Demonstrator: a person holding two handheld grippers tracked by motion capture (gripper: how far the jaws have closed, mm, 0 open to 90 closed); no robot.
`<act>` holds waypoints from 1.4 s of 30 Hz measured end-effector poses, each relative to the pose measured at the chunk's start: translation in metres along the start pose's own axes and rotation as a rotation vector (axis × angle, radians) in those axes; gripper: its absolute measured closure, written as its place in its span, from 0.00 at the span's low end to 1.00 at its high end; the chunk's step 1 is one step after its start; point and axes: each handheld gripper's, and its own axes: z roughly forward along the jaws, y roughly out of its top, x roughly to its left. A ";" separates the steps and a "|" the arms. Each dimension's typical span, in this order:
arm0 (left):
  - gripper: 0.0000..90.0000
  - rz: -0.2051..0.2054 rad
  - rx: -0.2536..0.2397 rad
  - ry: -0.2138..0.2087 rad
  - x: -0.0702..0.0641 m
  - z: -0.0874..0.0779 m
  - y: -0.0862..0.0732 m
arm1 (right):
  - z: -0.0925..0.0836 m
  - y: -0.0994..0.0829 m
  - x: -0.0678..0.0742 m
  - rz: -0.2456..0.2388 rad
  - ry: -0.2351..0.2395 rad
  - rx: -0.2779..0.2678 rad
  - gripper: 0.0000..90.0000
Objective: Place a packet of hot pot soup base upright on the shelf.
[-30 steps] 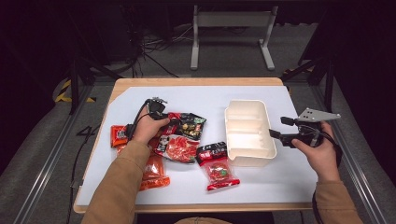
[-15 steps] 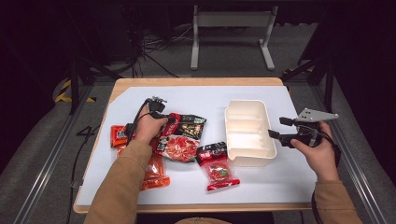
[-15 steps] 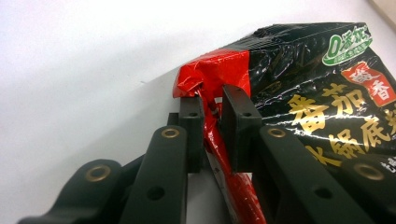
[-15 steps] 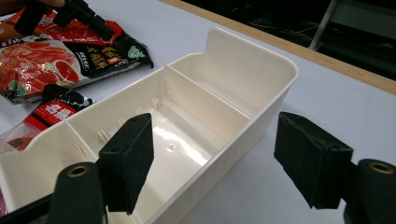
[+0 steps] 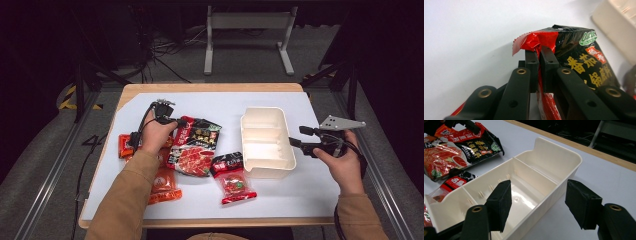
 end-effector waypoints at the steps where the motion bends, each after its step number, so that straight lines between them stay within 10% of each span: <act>1: 0.96 0.009 -0.011 0.002 -0.002 -0.003 0.001 | 0.000 0.000 0.000 -0.001 0.001 -0.003 0.43; 31: 0.97 0.344 -0.205 -0.017 -0.106 -0.109 -0.010 | -0.011 0.010 0.009 -0.007 0.033 -0.048 0.52; 42: 0.97 0.348 -0.284 -0.026 -0.110 -0.128 -0.022 | -0.015 0.015 0.016 -0.007 0.053 -0.102 0.56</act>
